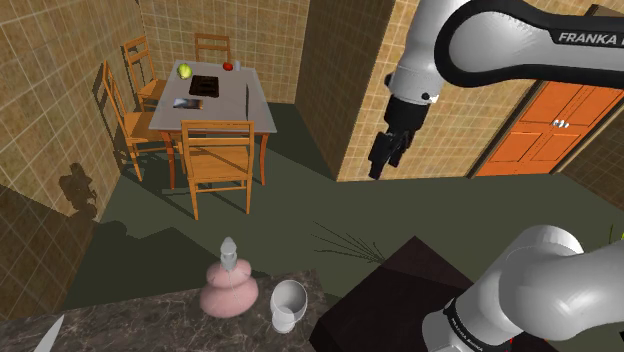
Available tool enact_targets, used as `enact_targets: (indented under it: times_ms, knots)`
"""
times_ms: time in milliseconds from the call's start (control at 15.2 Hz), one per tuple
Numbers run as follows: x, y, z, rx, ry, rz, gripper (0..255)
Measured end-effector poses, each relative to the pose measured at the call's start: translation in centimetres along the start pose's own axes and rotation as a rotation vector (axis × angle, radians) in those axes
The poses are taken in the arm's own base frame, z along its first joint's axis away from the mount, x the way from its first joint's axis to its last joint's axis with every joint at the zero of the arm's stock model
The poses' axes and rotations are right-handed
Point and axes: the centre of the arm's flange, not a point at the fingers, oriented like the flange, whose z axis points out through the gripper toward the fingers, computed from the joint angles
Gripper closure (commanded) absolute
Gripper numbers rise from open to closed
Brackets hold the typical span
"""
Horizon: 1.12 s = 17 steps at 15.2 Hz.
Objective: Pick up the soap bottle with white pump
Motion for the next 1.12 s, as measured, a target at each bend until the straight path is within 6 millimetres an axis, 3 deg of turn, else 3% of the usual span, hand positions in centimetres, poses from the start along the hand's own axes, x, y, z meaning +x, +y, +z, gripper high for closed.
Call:
enact_targets:
  times_ms: [1122]
  knots:
    - [11.1,-15.7,12.0,-0.026,-0.002,-0.034,0]
